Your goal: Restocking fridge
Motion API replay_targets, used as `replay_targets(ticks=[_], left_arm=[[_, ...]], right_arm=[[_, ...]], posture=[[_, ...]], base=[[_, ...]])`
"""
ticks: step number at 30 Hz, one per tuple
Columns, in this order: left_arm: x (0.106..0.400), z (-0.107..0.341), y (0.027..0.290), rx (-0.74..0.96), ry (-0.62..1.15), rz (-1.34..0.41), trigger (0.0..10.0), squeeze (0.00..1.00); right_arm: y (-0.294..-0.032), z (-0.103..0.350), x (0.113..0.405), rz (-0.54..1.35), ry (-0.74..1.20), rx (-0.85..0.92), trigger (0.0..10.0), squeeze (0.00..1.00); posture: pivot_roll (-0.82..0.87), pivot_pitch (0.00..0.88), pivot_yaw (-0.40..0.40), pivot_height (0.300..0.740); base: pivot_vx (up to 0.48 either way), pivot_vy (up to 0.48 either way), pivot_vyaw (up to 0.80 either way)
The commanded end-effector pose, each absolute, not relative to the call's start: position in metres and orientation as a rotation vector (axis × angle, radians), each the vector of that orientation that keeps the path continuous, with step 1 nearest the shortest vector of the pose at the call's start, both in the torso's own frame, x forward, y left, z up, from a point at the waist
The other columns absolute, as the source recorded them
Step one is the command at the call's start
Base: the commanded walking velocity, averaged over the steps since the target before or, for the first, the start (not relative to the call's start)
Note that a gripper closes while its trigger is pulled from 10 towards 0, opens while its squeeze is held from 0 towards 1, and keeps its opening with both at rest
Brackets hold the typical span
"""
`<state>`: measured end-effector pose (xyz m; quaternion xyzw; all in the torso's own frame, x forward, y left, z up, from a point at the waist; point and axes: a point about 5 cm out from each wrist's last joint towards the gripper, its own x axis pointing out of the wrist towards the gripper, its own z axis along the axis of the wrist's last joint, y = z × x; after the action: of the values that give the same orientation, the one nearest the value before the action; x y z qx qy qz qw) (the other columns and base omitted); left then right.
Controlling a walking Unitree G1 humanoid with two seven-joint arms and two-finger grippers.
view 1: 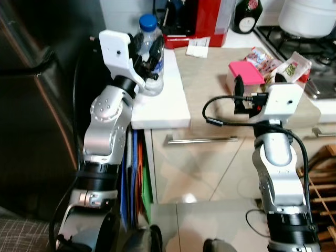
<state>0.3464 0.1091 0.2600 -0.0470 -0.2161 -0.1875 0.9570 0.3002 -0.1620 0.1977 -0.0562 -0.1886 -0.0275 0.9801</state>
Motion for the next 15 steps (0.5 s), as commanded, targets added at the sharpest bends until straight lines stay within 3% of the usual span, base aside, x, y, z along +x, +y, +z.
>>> replay_targets(ticks=[1,15], left_arm=[[0.3435,0.2629,0.1102,-0.085,-0.449,-0.371,10.0,0.00],[0.3413,0.2637,0.1070,-0.080,-0.440,-0.377,10.0,0.00]], right_arm=[[-0.1627,0.2000,0.2995,-0.057,-0.394,-0.117,10.0,0.00],[-0.1608,0.1977,0.3001,-0.046,-0.388,-0.117,10.0,0.00]], posture=[[-0.09,0.000,0.068,0.740],[-0.09,0.000,0.070,0.740]], base=[[-0.311,0.000,0.00],[-0.311,0.000,0.00]])
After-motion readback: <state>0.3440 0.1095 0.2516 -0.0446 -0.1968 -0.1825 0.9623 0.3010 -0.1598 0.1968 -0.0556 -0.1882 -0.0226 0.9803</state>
